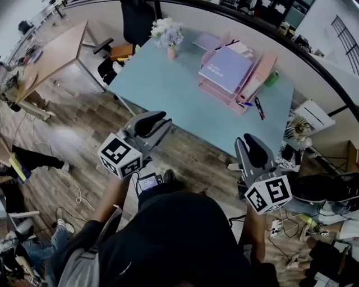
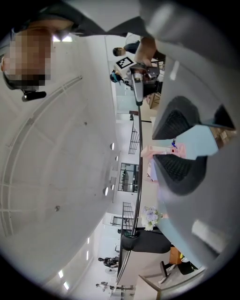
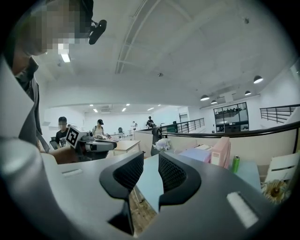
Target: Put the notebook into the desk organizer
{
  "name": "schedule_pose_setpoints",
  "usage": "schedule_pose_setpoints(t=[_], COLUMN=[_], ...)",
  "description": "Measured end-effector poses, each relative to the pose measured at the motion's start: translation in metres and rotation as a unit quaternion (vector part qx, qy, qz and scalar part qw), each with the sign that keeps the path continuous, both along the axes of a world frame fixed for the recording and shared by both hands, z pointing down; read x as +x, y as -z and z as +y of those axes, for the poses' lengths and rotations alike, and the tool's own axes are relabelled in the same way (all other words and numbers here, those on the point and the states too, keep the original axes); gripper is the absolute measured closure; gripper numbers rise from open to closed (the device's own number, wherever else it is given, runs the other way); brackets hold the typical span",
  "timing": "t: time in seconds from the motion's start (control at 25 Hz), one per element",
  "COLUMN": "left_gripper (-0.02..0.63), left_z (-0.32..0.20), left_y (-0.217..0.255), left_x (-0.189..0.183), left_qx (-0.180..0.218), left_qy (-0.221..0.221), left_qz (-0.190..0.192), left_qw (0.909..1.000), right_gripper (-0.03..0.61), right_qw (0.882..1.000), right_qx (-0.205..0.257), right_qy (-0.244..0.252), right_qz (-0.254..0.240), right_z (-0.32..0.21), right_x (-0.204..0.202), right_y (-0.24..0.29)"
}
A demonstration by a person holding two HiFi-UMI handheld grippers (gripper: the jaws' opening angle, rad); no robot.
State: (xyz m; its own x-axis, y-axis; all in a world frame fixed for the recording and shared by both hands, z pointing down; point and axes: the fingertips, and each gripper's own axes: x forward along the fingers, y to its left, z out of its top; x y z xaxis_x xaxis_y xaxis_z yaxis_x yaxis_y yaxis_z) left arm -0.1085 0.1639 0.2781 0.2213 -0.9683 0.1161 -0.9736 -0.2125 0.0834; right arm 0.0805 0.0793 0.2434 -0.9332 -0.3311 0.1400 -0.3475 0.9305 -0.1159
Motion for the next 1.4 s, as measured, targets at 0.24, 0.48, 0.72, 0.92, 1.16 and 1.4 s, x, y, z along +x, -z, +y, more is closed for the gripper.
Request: schedule_pose_setpoints(t=[0.24,0.48,0.72,0.92,1.16,1.4], left_gripper=[0.471,0.471,0.471,0.471,0.471,0.471], left_z=[-0.016,-0.024,-0.031,-0.041,-0.051,-0.049], left_y=[-0.006,-0.014,-0.026,-0.034,-0.041,-0.036], left_x=[-0.028,-0.054,-0.073,-0.078,-0.077,-0.088], left_qx=[-0.004,-0.006,-0.009,-0.011,-0.015,-0.015], left_qy=[-0.037,-0.068,-0.094,-0.106,-0.111,-0.076], left_qz=[0.003,0.010,0.022,0.037,0.045,0.044], left_qw=[0.9993,0.9976,0.9953,0.9936,0.9927,0.9960], right_gripper=[0.497,0.497,0.497,0.497,0.497,0.497], right_qw=[0.999,0.997,0.995,0.993,0.993,0.996], right_qx=[0.000,-0.004,-0.006,-0.009,-0.015,-0.023], right_qy=[-0.035,-0.071,-0.098,-0.111,-0.112,-0.082], right_qz=[0.003,0.011,0.022,0.034,0.042,0.037], right_z=[-0.006,-0.005,-0.003,-0.006,-0.017,-0.033], right_x=[-0.025,-0.043,-0.059,-0.065,-0.067,-0.079], right_y=[-0.002,-0.007,-0.011,-0.014,-0.018,-0.020])
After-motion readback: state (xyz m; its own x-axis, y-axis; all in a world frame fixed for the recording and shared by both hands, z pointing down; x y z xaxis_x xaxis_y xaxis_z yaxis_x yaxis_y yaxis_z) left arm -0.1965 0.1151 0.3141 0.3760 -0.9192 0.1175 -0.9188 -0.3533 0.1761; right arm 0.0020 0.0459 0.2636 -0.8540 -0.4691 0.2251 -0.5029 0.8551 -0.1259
